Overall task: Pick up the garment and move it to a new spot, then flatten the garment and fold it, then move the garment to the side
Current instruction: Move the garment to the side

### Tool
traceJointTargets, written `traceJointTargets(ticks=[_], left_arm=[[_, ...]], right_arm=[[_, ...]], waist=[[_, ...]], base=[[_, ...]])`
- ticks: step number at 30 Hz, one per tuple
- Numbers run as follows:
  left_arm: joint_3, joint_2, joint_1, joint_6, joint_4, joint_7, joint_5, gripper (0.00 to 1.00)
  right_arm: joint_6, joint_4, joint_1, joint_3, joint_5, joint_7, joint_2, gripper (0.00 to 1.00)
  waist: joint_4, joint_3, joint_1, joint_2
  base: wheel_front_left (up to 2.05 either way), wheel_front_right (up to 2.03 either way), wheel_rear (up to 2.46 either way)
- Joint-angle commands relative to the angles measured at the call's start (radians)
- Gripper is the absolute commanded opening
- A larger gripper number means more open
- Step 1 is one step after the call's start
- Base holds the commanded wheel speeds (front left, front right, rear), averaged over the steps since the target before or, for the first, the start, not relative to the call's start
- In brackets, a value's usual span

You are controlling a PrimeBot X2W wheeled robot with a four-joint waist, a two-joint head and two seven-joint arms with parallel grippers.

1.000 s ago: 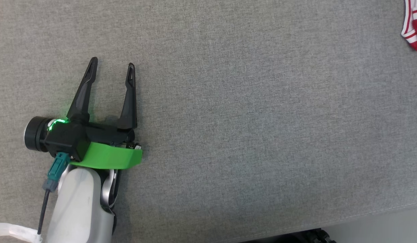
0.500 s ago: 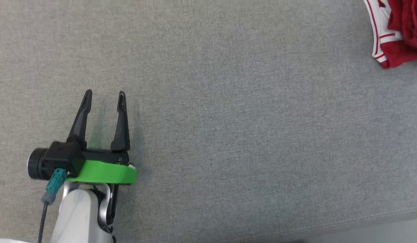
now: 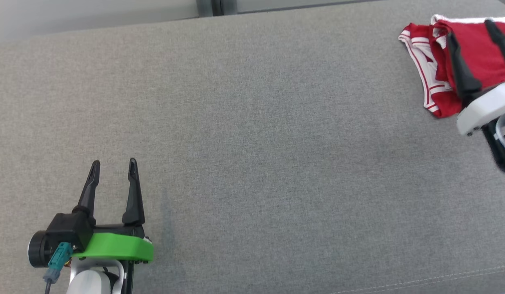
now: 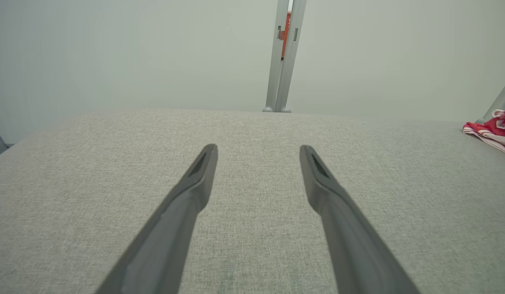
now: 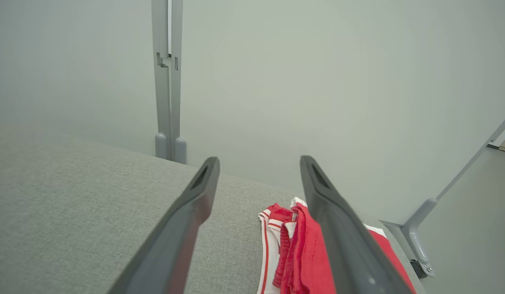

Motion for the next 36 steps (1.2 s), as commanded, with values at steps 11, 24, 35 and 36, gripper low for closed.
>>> traceJointTargets(ticks=[11,24,35,36], left_arm=[[0.002,0.0,0.077,-0.003,0.027,0.0,-0.025,1.0],[-0.003,0.0,0.116,-0.009,0.064,0.0,-0.037,1.0],[0.005,0.0,0.118,-0.013,0.082,0.0,-0.044,1.0],[0.005,0.0,0.115,-0.012,0.084,0.0,-0.046,1.0]], right_arm=[[-0.002,-0.185,0.4,-0.189,-0.091,-0.002,0.168,1.0],[-0.002,-0.373,0.717,-0.345,-0.161,-0.002,0.354,1.0],[-0.002,-0.42,0.78,-0.364,-0.201,-0.002,0.41,1.0],[-0.002,-0.421,0.78,-0.366,-0.203,-0.002,0.413,1.0]], waist=[[0.02,-0.168,0.0,0.0],[0.045,-0.237,0.0,0.0],[0.05,-0.253,0.0,0.0],[0.051,-0.253,0.0,0.0]], base=[[0.0,0.0,0.0],[0.0,0.0,0.0],[0.0,0.0,0.0],[0.0,0.0,0.0]])
